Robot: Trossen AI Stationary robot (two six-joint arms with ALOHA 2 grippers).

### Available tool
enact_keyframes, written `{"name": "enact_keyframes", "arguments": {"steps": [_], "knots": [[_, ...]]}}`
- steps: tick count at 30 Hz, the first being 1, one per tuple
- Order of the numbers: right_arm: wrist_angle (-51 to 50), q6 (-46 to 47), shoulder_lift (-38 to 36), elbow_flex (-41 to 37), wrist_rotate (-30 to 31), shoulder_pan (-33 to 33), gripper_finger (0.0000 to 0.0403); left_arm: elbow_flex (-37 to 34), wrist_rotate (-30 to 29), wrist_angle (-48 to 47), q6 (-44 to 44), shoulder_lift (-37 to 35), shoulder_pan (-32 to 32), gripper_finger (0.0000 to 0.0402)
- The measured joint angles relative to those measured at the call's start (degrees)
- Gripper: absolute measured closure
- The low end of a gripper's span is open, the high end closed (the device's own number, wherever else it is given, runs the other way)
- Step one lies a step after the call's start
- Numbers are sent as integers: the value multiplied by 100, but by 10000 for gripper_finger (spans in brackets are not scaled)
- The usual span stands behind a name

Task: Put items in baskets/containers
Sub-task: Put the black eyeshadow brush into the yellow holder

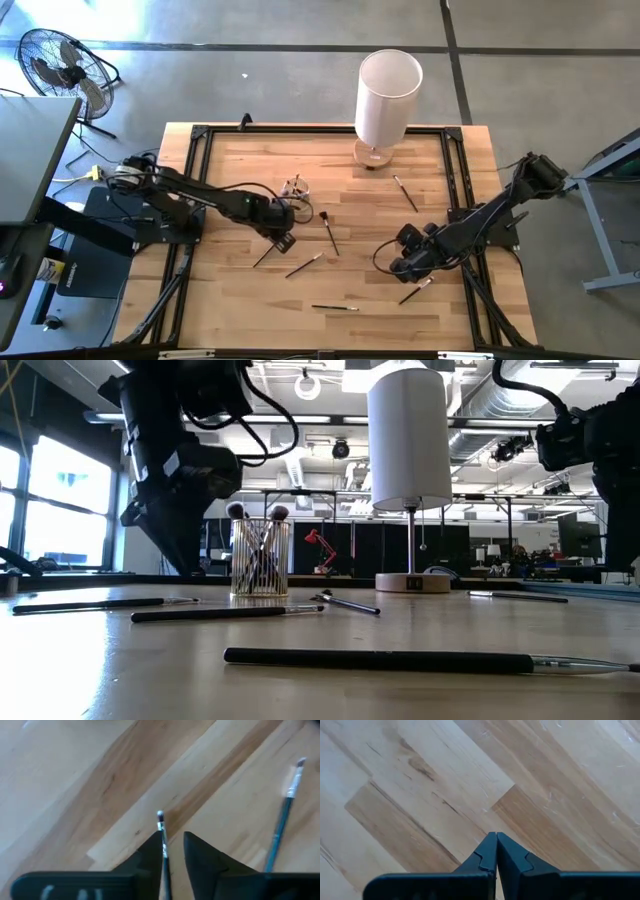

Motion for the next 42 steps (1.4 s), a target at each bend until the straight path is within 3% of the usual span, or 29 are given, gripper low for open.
{"name": "enact_keyframes", "arguments": {"steps": [6,27,30,35,42], "knots": [[137,143,0,0,2,-2,401,-2,-165,187,278,219,-4,284],[340,405,0,2,40,-2,397,2,-481,527,335,797,-13,283],[336,373,0,2,44,-2,397,2,-491,544,337,800,-10,306],[367,112,0,2,46,-1,401,-2,-467,551,375,804,-4,389],[407,-177,0,2,221,-2,397,15,201,305,580,711,-45,399]]}}
